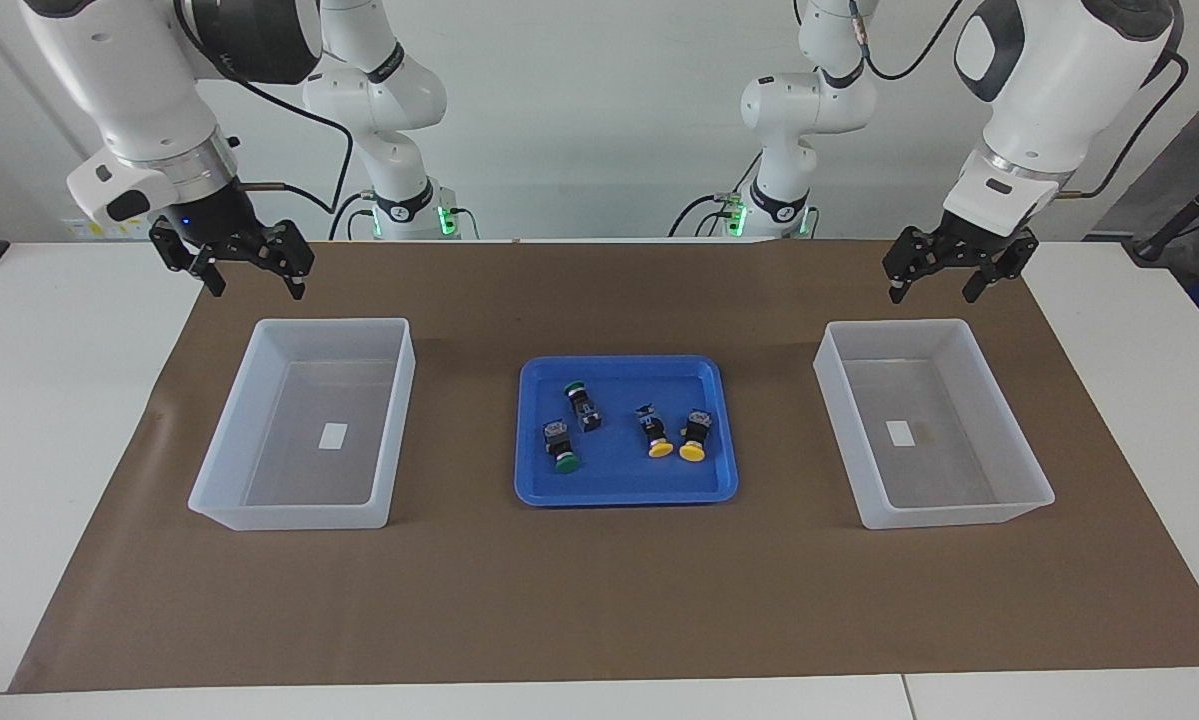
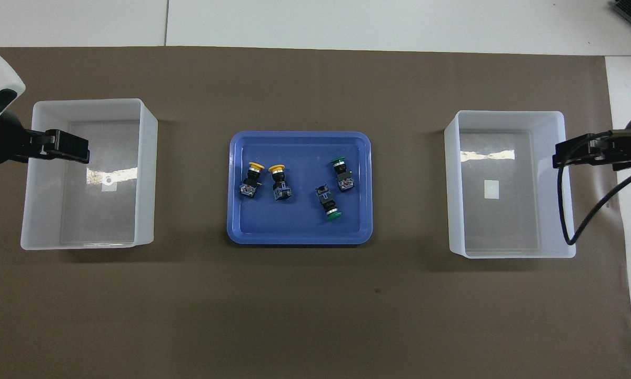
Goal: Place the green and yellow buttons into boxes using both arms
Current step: 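Move both grippers from the bins toward the blue tray of buttons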
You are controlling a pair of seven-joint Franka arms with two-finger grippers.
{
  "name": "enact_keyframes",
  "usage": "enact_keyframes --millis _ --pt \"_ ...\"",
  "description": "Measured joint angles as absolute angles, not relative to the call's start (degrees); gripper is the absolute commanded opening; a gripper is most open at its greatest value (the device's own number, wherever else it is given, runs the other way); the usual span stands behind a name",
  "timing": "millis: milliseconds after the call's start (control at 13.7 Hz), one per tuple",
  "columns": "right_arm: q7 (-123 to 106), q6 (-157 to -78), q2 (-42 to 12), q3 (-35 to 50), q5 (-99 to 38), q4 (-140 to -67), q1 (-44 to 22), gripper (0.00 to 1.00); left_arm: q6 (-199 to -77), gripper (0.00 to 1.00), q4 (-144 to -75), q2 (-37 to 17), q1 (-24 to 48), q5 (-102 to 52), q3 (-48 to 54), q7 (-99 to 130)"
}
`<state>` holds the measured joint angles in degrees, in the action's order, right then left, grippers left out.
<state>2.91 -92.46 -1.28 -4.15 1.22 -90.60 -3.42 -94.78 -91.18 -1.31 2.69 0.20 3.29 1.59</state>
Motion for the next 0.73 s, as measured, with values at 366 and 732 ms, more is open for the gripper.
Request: enact_keyframes --millis 366,732 --pt "2.91 -92.48 -1.27 -3.71 1.22 -90.46 -3.46 1.00 -94.81 1.00 -91.19 -1.30 2.70 0.20 3.40 1.63" --pt "2.91 -92.41 -1.26 -3.22 1.22 -90.49 -3.59 1.00 -104.74 1.00 -100.79 1.24 5.57 0.17 4.02 5.73"
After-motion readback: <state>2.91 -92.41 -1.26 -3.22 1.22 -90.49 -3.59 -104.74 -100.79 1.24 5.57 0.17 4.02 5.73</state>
